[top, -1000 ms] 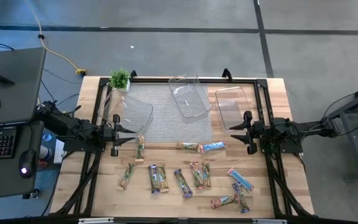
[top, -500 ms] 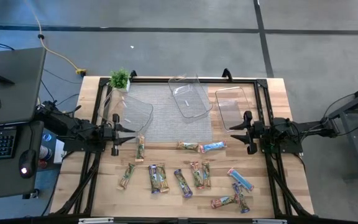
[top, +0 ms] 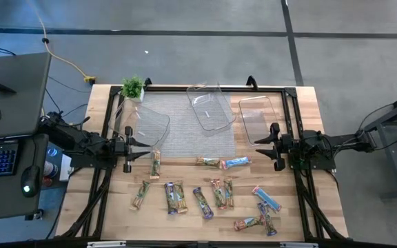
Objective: Pick and place Granola Bars by type
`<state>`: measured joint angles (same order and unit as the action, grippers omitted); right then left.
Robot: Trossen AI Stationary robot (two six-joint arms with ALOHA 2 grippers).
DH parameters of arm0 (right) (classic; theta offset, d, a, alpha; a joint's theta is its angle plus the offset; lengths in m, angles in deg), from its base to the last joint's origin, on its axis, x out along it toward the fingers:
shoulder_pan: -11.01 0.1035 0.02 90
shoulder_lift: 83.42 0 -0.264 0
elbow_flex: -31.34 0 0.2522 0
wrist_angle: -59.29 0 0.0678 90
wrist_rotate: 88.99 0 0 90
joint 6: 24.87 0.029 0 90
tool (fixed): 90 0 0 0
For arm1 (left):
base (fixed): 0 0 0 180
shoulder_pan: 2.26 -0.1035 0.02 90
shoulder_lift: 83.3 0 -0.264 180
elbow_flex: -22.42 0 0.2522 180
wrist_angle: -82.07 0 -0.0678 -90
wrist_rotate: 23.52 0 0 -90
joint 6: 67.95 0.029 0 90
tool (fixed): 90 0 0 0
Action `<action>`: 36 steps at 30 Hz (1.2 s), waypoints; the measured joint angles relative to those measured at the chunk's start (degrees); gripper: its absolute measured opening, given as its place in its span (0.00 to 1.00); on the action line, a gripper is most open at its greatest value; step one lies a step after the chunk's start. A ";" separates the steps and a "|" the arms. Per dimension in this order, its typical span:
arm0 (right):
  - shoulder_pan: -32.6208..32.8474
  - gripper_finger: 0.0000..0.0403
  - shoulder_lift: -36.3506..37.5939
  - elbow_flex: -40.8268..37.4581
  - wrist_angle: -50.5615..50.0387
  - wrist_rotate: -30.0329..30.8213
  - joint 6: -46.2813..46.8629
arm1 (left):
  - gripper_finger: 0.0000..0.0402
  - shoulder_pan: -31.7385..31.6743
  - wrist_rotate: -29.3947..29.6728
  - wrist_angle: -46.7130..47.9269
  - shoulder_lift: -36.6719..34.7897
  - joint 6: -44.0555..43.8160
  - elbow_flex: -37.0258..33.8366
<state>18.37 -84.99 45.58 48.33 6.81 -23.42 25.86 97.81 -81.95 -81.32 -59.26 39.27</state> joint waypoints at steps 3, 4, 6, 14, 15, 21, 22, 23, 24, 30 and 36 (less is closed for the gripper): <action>-0.01 0.34 -0.01 -0.01 -0.01 0.00 0.00 | 0.26 0.00 -0.03 0.02 0.01 0.00 0.00; 0.00 0.34 0.00 0.01 0.00 0.00 0.00 | 0.26 0.00 -0.03 0.02 0.00 0.00 0.00; -0.01 0.34 0.00 0.01 -0.01 0.00 0.00 | 0.26 0.00 -0.03 0.02 0.01 0.00 0.00; 0.01 0.34 -0.02 0.00 0.01 0.00 -0.01 | 0.26 0.00 -0.05 0.04 0.00 0.00 0.00; -0.01 0.34 -0.01 0.00 0.01 0.00 -0.22 | 0.26 0.00 -0.05 0.04 0.00 0.00 0.00; 0.01 0.34 -0.01 -0.01 0.01 0.00 -1.23 | 0.26 0.00 -0.05 0.07 0.00 0.00 0.00; -0.01 0.34 -0.02 -0.01 -0.01 0.00 -1.85 | 0.26 0.00 -0.05 0.06 0.00 -0.01 0.00; 0.02 0.34 0.00 0.00 0.01 0.00 -2.22 | 0.26 0.00 -0.05 0.03 0.02 0.00 -0.02; 0.01 0.34 -0.01 0.00 0.02 0.00 -2.40 | 0.26 0.00 -0.05 -0.09 0.02 0.00 -0.02; -0.01 0.34 -0.01 0.01 0.13 0.00 -2.84 | 0.26 0.02 -0.09 -2.16 0.00 -0.02 -0.24; 0.02 0.34 -0.02 -0.01 6.94 0.22 -3.36 | 0.26 0.02 -0.10 -2.12 0.02 -0.54 -0.24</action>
<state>18.38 -85.01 45.57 55.28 7.03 -26.78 25.88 97.72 -84.07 -81.30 -59.81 39.03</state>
